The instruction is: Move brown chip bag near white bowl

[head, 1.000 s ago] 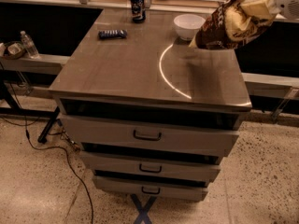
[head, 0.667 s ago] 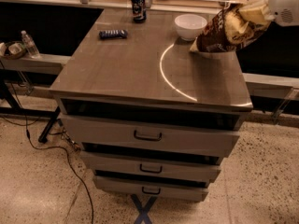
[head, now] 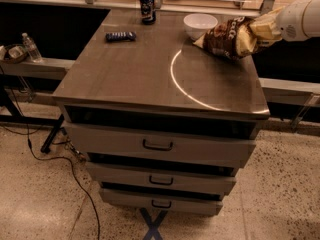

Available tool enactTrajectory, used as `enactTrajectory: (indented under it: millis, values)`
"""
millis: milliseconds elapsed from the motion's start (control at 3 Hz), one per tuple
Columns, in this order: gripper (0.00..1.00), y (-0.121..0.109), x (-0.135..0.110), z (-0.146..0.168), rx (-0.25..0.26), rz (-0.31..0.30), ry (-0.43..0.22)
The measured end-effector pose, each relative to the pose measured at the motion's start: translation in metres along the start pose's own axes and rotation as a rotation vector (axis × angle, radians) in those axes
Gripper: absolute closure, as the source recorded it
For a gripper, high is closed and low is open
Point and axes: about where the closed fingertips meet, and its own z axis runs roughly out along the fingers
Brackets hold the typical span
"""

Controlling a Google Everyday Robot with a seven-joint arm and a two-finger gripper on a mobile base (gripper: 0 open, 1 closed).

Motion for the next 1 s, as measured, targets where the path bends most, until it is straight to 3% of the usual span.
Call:
enactTrajectory:
  millis: [333,1000]
  values:
    - [0.66,0.0029,0.0188,0.0152,-0.039,0.033,0.037]
    - [0.19,0.0101,0.0282,0.0209,-0.070,0.048,0.063]
